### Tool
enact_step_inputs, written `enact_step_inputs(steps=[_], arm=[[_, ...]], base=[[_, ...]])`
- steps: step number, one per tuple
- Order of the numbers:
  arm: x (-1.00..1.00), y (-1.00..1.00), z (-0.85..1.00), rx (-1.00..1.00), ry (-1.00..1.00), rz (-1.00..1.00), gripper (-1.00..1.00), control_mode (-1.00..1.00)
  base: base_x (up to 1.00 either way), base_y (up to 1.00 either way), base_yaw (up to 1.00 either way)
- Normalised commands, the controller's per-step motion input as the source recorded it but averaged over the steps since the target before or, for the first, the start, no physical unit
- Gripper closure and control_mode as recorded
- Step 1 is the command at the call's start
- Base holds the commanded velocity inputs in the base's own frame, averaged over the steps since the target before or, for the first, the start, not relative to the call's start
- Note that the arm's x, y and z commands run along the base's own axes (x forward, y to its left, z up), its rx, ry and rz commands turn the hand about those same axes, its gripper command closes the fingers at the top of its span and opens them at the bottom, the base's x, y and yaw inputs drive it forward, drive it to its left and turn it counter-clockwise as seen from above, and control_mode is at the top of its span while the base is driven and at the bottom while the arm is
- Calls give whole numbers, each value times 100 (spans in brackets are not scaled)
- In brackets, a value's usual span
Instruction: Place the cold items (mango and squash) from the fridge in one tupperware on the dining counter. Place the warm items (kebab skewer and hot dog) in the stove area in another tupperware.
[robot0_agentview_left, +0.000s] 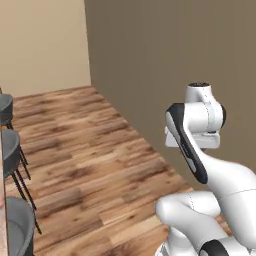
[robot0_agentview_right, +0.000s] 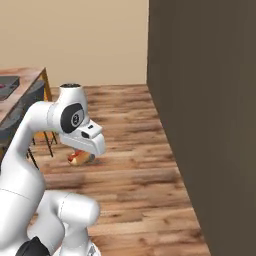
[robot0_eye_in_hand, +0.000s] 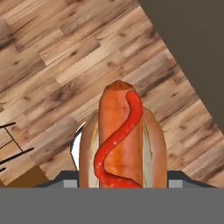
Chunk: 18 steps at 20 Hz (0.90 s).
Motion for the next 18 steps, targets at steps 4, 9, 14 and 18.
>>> enact_step_inputs(steps=[4,9,14,18], arm=[[0,0,0,0,0,0,100,100],[0,0,0,0,0,0,100,100],[0,0,0,0,0,0,100,100],[0,0,0,0,0,0,100,100]], base=[[100,-16,74],[100,-29,73],[96,-63,67],[65,-84,66]])
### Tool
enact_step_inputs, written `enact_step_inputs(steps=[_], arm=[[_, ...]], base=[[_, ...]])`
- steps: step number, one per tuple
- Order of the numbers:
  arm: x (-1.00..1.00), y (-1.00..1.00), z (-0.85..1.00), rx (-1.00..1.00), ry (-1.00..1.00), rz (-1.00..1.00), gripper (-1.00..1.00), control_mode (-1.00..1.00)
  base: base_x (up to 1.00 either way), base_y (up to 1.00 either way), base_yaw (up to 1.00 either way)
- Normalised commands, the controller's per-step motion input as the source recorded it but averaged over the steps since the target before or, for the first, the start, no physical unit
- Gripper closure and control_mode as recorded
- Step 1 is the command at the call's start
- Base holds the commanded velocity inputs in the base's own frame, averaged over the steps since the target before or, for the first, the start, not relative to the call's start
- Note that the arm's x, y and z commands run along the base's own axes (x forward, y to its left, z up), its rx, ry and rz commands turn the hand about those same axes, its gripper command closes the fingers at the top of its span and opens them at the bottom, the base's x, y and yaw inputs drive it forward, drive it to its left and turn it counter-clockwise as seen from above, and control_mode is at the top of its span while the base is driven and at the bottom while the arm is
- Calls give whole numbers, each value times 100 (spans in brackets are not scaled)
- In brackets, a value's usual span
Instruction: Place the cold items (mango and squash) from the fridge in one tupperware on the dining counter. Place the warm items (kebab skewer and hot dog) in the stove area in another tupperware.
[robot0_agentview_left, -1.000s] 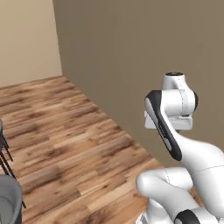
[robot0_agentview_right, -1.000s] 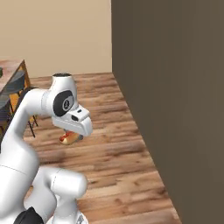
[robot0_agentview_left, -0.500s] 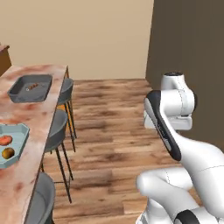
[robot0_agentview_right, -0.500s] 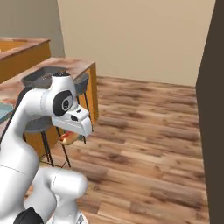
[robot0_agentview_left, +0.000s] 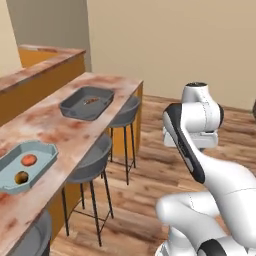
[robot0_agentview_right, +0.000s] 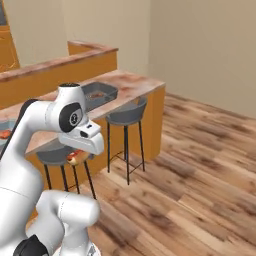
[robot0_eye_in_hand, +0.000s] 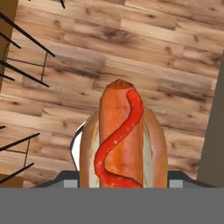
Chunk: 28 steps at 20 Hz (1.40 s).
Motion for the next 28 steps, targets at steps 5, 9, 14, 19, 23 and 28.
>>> enact_step_inputs(steps=[5,9,14,19,23,28], arm=[[0,0,0,0,0,0,100,100],[0,0,0,0,0,0,100,100],[0,0,0,0,0,0,100,100],[0,0,0,0,0,0,100,100],[0,0,0,0,0,0,100,100],[0,0,0,0,0,0,100,100]], base=[[47,-79,69],[46,-84,66],[40,-89,64],[10,-71,75],[4,-69,75],[19,-77,55]])
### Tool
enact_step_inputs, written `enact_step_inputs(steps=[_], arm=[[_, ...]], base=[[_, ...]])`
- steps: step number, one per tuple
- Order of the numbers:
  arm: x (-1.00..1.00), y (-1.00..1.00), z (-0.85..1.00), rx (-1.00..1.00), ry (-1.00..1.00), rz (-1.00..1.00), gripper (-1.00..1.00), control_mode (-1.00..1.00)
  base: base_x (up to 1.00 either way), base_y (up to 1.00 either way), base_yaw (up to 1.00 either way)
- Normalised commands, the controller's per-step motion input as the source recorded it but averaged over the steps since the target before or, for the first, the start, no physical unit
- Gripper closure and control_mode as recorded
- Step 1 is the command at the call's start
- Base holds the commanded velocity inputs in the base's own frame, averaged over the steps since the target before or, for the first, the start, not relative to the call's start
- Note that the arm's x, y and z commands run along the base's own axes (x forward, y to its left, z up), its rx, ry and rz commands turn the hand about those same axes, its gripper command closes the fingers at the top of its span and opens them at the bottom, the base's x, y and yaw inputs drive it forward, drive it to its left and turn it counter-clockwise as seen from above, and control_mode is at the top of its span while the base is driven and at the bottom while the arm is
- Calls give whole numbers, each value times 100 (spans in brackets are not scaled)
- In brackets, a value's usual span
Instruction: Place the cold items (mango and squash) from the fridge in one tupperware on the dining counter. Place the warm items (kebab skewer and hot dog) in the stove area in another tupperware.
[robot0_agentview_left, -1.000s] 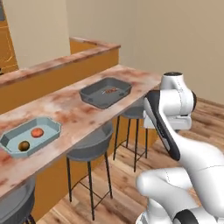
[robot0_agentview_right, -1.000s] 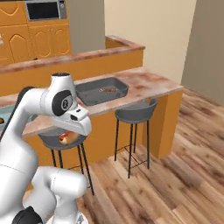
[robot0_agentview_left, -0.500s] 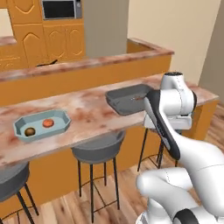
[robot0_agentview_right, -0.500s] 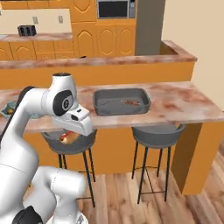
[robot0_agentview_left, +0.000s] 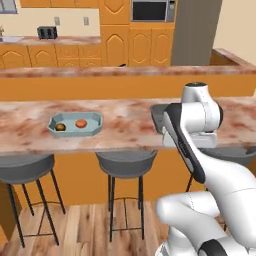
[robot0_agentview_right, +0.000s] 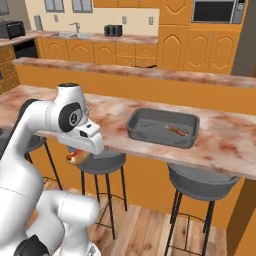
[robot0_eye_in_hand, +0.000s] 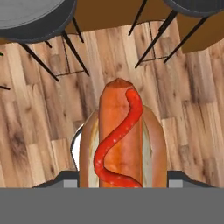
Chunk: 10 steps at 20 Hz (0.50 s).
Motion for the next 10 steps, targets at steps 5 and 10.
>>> enact_step_inputs(steps=[5,10], arm=[[0,0,0,0,0,0,100,100],[0,0,0,0,0,0,100,100]], base=[[56,-42,-35],[42,10,-54]])
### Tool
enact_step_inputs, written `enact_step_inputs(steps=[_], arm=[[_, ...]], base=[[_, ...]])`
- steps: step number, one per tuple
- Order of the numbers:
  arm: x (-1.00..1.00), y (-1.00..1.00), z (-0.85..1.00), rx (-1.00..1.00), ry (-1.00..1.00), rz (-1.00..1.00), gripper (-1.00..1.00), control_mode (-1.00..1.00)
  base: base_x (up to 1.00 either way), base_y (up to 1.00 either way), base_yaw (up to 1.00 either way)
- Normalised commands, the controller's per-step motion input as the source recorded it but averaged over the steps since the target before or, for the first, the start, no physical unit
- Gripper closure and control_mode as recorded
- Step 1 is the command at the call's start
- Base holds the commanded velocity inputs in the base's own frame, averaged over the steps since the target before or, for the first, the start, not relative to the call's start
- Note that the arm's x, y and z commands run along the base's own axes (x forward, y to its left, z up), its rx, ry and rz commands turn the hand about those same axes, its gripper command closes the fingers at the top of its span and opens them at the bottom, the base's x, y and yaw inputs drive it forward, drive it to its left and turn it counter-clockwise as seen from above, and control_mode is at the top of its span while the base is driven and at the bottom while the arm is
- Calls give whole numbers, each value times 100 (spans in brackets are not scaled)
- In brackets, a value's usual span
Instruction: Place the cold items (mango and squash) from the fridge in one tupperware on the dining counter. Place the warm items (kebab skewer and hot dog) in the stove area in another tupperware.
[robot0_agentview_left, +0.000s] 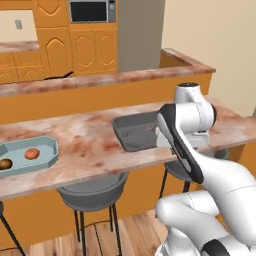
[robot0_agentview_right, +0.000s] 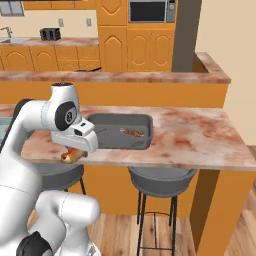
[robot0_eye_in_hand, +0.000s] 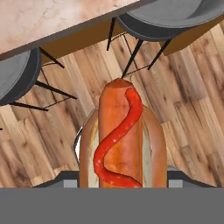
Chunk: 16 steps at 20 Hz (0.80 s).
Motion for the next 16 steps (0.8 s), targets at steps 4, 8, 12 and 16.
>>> enact_step_inputs(steps=[4,8,12,16], arm=[[0,0,0,0,0,0,100,100],[0,0,0,0,0,0,100,100],[0,0,0,0,0,0,100,100],[0,0,0,0,0,0,100,100]], base=[[2,27,-16],[17,13,-4],[57,1,1],[56,0,8]])
